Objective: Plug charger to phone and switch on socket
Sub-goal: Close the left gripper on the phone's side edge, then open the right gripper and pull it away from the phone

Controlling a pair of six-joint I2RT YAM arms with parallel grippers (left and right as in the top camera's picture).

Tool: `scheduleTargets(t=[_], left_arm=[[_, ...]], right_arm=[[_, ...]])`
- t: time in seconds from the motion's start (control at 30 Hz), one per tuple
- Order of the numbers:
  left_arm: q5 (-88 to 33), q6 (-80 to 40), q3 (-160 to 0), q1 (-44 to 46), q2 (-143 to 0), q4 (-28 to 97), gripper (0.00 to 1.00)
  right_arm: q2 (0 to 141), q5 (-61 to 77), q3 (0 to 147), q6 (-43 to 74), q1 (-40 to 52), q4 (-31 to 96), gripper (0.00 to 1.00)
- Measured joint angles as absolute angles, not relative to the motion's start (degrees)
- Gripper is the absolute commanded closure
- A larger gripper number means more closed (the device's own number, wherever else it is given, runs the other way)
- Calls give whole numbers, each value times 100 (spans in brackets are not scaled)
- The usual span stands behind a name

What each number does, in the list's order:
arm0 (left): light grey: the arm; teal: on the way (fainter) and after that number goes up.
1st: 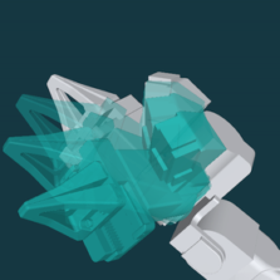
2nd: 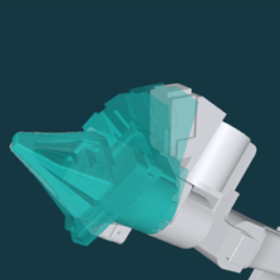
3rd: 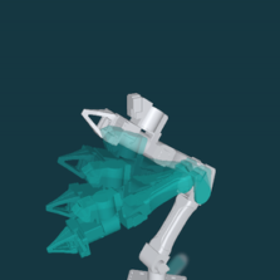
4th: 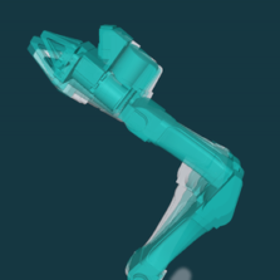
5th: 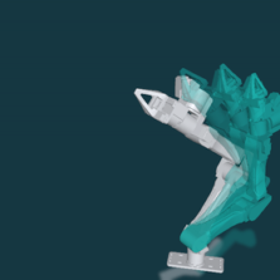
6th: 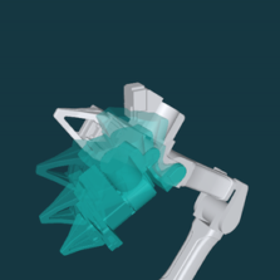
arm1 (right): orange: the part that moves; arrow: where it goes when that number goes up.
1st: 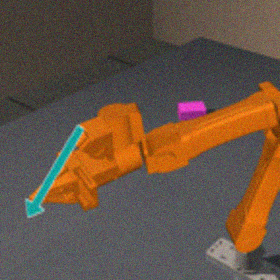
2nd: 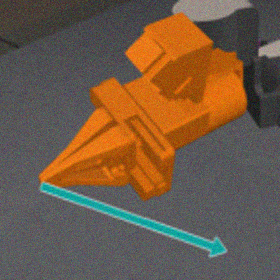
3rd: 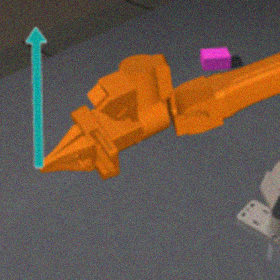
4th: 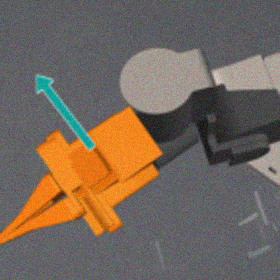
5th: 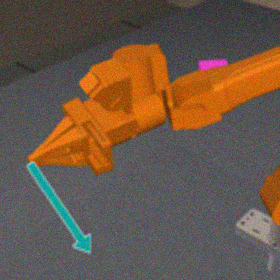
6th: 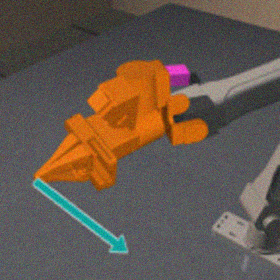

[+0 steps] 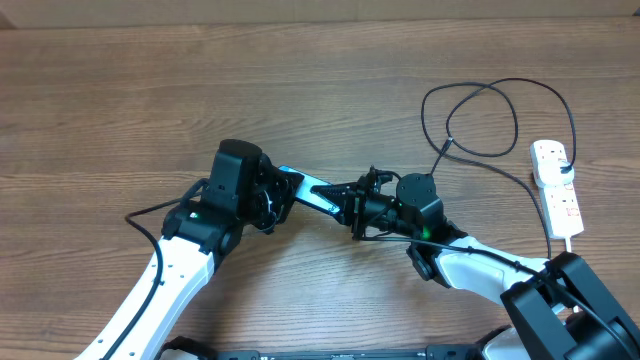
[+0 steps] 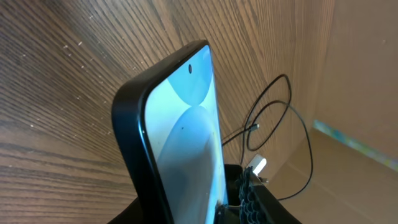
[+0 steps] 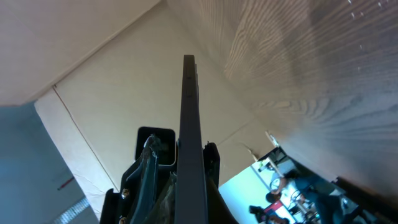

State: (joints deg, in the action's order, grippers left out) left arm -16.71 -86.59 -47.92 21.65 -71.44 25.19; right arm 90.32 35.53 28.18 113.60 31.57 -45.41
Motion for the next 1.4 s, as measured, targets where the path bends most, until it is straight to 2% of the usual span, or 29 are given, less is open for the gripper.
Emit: scheduleTargets(t=[0.43, 0.57, 0.67, 0.77, 1.0, 1.2, 1.4], left_arm=[[-1629, -9102, -4792, 2165, -7144, 2480, 69], [-1640, -9139, -4792, 2165, -7150, 2473, 74], [-1697, -9155, -4792, 2165, -7214, 2438, 84], [-1747, -9159, -4799, 2165, -7284, 2355, 90], [-1831, -9157, -4794, 2161, -7397, 1964, 96], [-1852, -9159, -4762, 2158, -7428, 1922, 95], [-1885, -9155, -4759, 2139, -7430, 1966, 96]], right_arm=[[9032, 3577, 2818, 11587, 3159, -4567, 96], [9032, 3592, 2818, 11590, 3159, -4737, 96], [9032, 3607, 2818, 11590, 3159, -4954, 96], [9035, 3614, 2816, 11590, 3159, -4947, 96], [9037, 3465, 2816, 11592, 3100, -4958, 96], [9026, 3459, 2818, 11592, 3087, -4838, 96], [9026, 3557, 2821, 11587, 3116, -4788, 69]])
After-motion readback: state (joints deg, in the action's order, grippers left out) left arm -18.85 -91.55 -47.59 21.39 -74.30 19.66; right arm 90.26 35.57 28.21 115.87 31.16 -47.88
